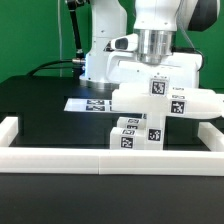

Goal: Assemble chair

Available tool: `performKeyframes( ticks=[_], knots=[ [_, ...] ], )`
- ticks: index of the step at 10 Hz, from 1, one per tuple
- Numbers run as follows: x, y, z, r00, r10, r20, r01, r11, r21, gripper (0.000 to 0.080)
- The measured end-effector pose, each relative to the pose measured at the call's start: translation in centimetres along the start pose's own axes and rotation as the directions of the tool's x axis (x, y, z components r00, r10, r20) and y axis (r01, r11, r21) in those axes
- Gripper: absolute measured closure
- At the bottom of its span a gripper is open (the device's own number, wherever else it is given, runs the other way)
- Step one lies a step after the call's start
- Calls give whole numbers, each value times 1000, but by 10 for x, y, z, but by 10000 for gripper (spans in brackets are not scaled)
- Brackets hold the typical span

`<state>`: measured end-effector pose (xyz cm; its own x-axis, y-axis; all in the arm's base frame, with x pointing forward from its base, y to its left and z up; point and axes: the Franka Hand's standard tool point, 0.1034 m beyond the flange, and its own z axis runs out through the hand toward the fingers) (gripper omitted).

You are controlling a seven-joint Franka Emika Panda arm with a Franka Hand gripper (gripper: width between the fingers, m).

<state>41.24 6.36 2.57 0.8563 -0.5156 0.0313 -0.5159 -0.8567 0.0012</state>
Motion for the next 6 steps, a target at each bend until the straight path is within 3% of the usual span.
performKeyframes(
  ticks=[6],
  knots=[
    [2,-1,-1,1000,0,-2,0,1000,3,151]
  ],
)
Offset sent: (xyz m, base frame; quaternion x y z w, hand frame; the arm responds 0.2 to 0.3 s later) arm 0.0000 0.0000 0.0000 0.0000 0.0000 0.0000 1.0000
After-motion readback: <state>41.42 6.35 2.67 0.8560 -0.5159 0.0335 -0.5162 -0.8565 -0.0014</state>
